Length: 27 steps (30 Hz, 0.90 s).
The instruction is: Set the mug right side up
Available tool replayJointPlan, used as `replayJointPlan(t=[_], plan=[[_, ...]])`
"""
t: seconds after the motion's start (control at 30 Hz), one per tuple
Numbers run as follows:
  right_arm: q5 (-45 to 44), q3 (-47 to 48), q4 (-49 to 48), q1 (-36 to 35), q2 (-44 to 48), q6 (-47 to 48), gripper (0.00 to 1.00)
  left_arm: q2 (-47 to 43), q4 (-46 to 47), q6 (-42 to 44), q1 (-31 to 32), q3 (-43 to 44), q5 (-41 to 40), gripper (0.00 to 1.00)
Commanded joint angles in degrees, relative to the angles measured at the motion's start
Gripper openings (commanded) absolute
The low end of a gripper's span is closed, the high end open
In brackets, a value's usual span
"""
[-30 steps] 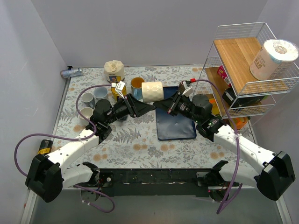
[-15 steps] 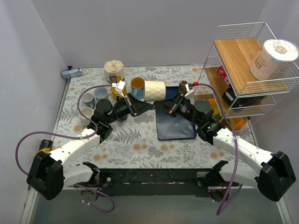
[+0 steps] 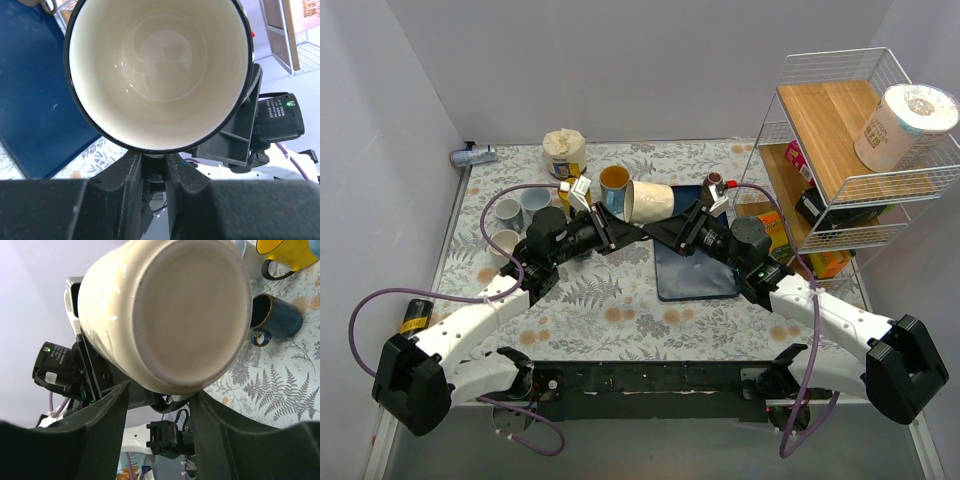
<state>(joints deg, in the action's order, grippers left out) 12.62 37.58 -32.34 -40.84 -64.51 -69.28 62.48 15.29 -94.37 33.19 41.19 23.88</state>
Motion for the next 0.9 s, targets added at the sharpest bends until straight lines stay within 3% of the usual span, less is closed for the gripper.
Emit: replayJointPlan(t=[0.0, 0.23, 0.47, 0.87], plan=[[3.8, 1.2, -5.4, -0.5, 1.2, 0.2, 0.62, -1.1, -9.5, 4.0, -0.3, 4.7, -8.4, 0.0], [-2.8, 2.5, 15.2, -0.5, 5.5, 9.1, 0.74, 2.6, -22.9, 10.3, -0.3, 10.7, -15.1, 0.0], [-12.1, 4.4, 34.8, -0.5, 9.9, 17.3, 0.8, 8.1, -28.0, 14.1, -0.2, 13.6, -20.4, 0.0], [-17.5, 6.4, 41.3, -0.4, 11.6, 22.1, 0.8, 20.4, -32.1, 16.7, 3.7, 18.4, -39.0, 0.0]])
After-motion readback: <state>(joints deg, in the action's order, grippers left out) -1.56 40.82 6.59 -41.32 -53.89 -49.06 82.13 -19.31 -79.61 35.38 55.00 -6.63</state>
